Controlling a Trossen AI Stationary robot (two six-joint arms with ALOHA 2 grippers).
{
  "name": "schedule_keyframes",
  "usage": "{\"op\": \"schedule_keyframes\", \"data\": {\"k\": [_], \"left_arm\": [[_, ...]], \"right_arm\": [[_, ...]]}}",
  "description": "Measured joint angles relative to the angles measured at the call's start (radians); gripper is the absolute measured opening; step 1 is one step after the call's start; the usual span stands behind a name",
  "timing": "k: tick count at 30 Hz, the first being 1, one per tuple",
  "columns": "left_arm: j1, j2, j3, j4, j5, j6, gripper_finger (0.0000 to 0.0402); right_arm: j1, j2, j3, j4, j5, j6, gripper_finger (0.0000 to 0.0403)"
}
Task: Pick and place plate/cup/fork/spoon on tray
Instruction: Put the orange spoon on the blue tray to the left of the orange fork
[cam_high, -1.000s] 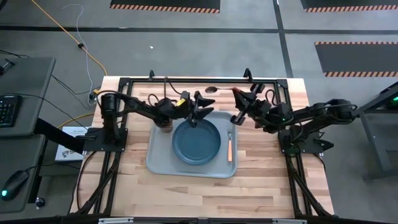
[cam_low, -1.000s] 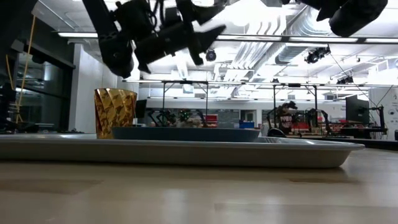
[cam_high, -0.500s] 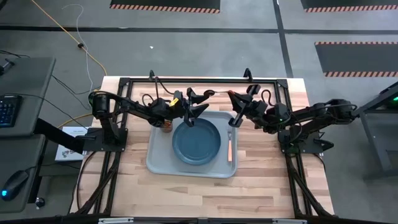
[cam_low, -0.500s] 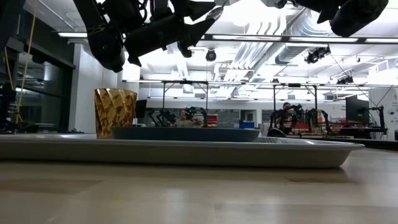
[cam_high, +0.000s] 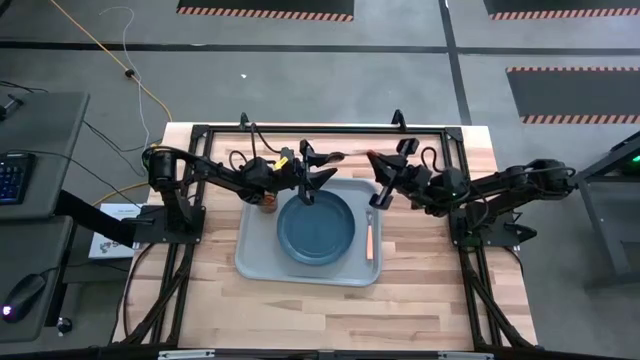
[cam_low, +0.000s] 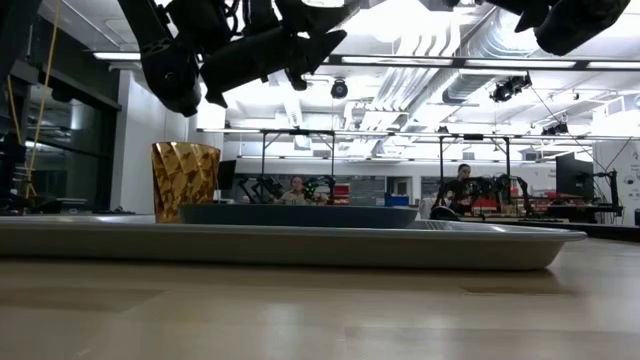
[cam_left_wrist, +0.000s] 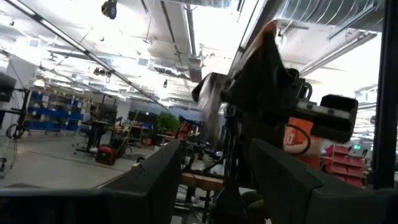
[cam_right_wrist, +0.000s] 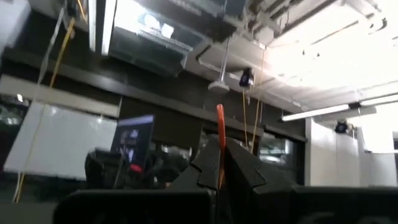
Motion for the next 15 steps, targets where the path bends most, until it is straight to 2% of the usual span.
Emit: {"op": "schedule_keyframes", "data": {"k": [9, 12, 15], "left_arm": [[0.0, 0.0, 0.0, 0.003, 0.006, -0.005, 0.0172], [0.0, 0.0, 0.0, 0.002, 0.0, -0.006, 0.0135], [0.0, 0.0, 0.0, -0.001, -0.007, -0.006, 0.0069]], "right_arm": [[0.002, 0.0, 0.0, -0.064, 0.026, 0.002, 0.0], [0.002, 0.0, 0.0, -0.055, 0.022, 0.002, 0.0], [0.002, 0.0, 0.0, -0.055, 0.015, 0.002, 0.0]]}}
